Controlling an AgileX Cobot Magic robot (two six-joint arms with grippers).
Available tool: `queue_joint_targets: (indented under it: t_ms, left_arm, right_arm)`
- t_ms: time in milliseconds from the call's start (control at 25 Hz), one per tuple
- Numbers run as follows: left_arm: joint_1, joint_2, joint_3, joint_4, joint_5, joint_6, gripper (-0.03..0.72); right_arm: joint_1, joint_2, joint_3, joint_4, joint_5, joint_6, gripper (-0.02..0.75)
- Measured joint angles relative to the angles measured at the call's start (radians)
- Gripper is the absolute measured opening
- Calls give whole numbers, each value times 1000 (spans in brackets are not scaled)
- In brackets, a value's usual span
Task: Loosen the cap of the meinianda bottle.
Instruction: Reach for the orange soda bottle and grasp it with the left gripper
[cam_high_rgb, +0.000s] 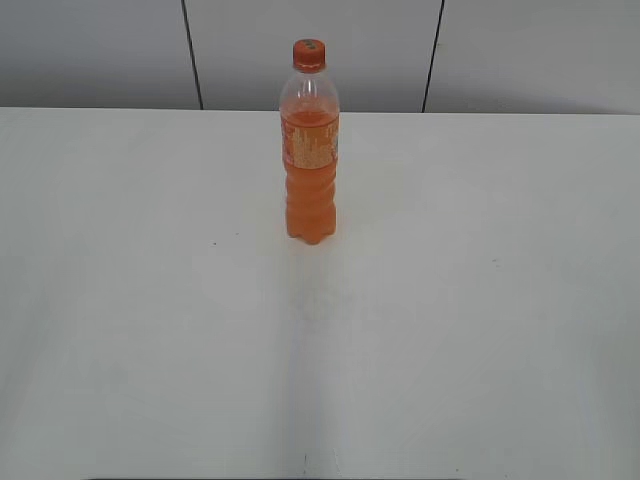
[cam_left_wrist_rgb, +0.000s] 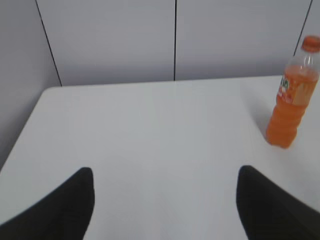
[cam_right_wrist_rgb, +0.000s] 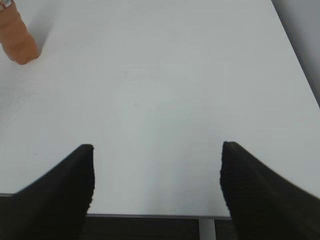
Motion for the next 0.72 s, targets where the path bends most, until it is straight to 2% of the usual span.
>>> queue_joint_targets:
  t_ms: [160, 440, 720]
  left_arm:
    - [0, 155, -44, 0, -168, 29, 532]
    - [0, 494, -59, -10, -637, 33, 531]
    - [0, 872, -59, 17, -1006, 33, 531]
  right_arm:
    - [0, 0, 0, 0, 0, 0, 587]
    - [0, 0, 0, 0, 0, 0, 587]
    - [0, 0, 0, 0, 0, 0, 587]
